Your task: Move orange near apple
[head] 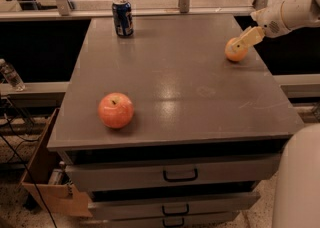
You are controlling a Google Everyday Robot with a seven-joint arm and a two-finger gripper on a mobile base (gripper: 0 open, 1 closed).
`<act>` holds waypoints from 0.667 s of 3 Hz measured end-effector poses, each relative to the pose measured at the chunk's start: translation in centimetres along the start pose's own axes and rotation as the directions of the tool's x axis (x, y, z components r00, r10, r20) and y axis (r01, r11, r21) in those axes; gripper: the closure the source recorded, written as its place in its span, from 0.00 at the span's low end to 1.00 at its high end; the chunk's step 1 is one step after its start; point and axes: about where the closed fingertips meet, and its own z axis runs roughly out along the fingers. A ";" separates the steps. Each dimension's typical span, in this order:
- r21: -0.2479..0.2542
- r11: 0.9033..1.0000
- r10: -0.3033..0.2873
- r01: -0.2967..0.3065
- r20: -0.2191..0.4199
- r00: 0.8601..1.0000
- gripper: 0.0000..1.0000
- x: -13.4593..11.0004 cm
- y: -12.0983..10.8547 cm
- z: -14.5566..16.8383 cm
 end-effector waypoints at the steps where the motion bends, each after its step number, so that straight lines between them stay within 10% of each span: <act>1: -0.023 0.999 0.028 -0.029 -0.025 0.999 0.00 1.2 0.4 0.6; 2: -0.049 0.998 0.036 -0.039 -0.058 0.998 0.00 2.5 1.1 0.7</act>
Offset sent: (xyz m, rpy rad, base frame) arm -0.0263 -0.0135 -0.0359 -0.0337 0.1294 0.0059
